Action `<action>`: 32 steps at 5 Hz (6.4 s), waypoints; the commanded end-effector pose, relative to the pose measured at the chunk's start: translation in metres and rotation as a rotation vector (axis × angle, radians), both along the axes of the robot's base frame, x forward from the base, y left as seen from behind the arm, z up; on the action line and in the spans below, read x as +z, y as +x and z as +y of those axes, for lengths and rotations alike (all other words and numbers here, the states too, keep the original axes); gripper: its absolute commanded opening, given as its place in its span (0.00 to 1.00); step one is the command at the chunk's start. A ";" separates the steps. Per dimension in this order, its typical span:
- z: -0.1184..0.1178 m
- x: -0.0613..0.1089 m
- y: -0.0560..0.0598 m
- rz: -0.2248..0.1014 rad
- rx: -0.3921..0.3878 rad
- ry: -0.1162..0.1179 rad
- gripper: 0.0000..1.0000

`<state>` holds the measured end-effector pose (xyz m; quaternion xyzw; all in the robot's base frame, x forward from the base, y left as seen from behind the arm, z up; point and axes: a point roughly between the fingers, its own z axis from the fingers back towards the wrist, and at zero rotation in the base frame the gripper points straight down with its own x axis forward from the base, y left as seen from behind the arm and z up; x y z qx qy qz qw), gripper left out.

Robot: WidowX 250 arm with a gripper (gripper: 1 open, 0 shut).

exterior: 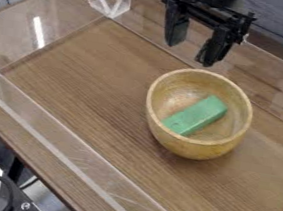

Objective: Remove the green block from inside the brown bowl and put it on the table

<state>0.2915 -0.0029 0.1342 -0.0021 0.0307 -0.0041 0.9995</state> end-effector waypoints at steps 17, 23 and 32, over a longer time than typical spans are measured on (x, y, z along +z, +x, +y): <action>-0.010 -0.070 0.024 -0.147 -0.270 -0.103 1.00; -0.020 -0.056 0.027 -0.110 -0.267 -0.082 0.00; 0.031 -0.062 0.026 -0.119 -0.296 -0.122 0.00</action>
